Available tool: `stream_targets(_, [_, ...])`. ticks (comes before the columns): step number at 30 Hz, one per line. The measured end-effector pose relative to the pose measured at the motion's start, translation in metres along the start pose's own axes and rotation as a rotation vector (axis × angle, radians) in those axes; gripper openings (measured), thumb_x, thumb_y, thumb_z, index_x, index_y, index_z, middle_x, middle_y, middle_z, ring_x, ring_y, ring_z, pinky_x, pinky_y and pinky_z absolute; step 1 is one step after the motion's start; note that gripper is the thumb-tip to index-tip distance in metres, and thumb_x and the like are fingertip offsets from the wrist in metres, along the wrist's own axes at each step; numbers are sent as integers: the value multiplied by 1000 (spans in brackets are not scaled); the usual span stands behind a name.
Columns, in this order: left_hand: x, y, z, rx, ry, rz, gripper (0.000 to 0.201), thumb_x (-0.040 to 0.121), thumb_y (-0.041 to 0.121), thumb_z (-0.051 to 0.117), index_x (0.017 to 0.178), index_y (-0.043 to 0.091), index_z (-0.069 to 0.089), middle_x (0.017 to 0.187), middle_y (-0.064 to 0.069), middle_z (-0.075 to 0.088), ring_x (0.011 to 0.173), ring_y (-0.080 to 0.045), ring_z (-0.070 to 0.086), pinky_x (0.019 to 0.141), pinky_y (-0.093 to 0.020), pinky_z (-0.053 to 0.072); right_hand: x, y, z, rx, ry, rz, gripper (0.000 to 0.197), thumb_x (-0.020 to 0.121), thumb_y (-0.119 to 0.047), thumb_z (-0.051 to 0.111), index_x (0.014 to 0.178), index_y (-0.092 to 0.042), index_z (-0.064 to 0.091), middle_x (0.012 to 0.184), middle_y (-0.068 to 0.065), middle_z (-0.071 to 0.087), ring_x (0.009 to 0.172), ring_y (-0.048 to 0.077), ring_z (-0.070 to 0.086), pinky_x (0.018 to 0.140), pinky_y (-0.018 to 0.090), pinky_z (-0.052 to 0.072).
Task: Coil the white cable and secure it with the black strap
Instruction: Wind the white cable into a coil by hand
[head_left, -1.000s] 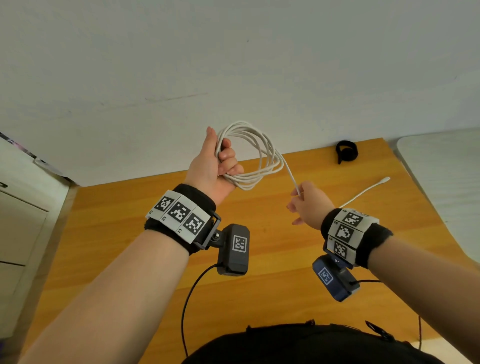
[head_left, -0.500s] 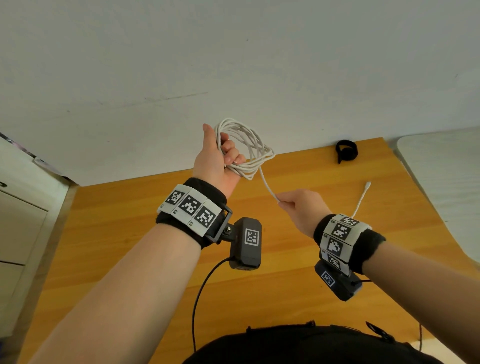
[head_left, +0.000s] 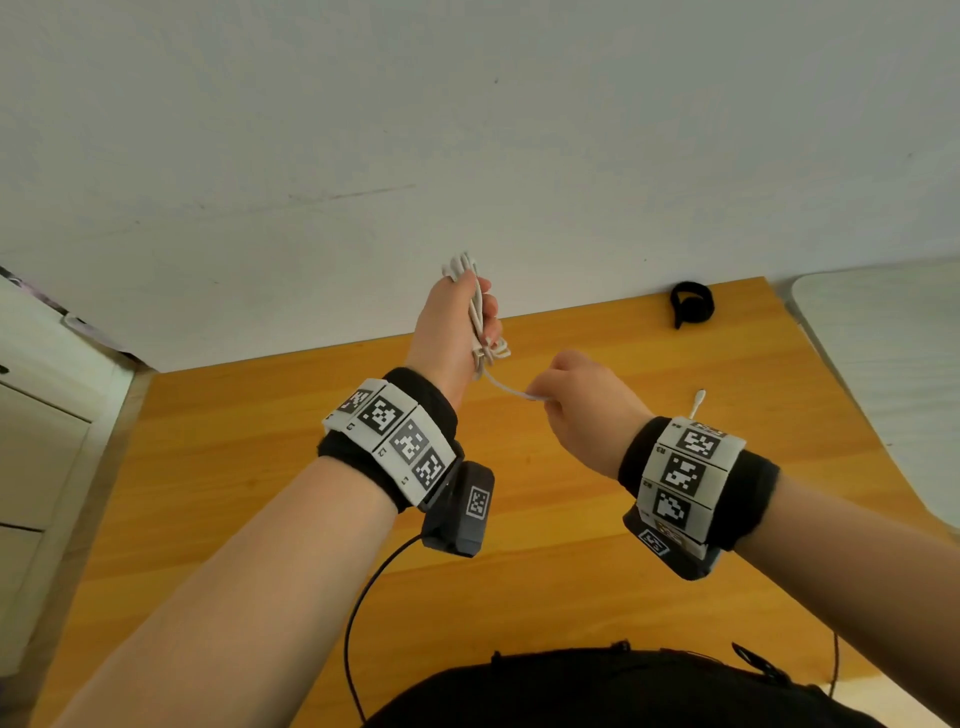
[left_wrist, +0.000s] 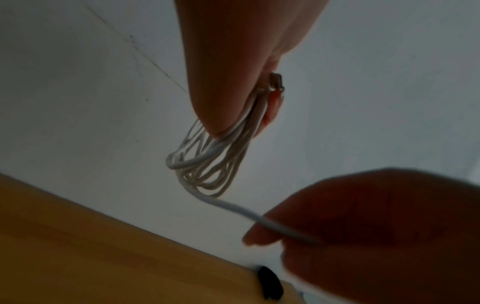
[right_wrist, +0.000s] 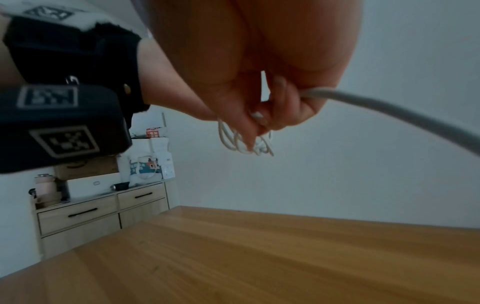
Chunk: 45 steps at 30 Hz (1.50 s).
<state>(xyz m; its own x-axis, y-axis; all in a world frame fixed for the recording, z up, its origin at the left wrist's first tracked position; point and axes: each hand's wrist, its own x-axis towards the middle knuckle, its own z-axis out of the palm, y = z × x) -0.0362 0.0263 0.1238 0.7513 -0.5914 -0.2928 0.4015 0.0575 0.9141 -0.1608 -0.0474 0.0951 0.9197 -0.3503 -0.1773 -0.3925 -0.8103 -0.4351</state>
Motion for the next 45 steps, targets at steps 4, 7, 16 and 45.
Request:
stream_targets(4, [-8, -8, -1, 341, -67, 121, 23, 102, 24, 31, 87, 15, 45, 70, 1, 45, 43, -7, 38, 52, -24, 34, -1, -5, -10, -5, 38, -32, 28, 98, -23, 41, 120, -23, 58, 107, 5, 60, 95, 27, 59, 72, 33, 47])
stream_targets(7, [-13, -8, -1, 476, -80, 178, 22, 102, 24, 31, 88, 13, 44, 70, 2, 45, 48, -8, 38, 47, -19, 35, -2, -9, -17, 36, 40, -8, 22, 95, -27, 47, 110, -18, 60, 98, 3, 65, 91, 23, 60, 73, 33, 48])
stream_targets(16, [-13, -15, -1, 782, -140, 224, 28, 102, 26, 32, 81, 13, 45, 65, 3, 47, 55, -8, 45, 51, -15, 37, -4, -14, -28, 157, 206, -167, 19, 83, -3, 52, 93, -14, 62, 85, -9, 54, 78, 9, 51, 68, 17, 43])
stream_targets(45, [-14, 0, -6, 484, -324, -124, 30, 94, 34, 51, 72, 14, 48, 55, 4, 34, 39, -8, 24, 41, -19, 21, 22, 21, -55, 235, 453, -38, 10, 85, -22, 62, 92, -15, 63, 89, -3, 62, 87, 14, 59, 81, 29, 50])
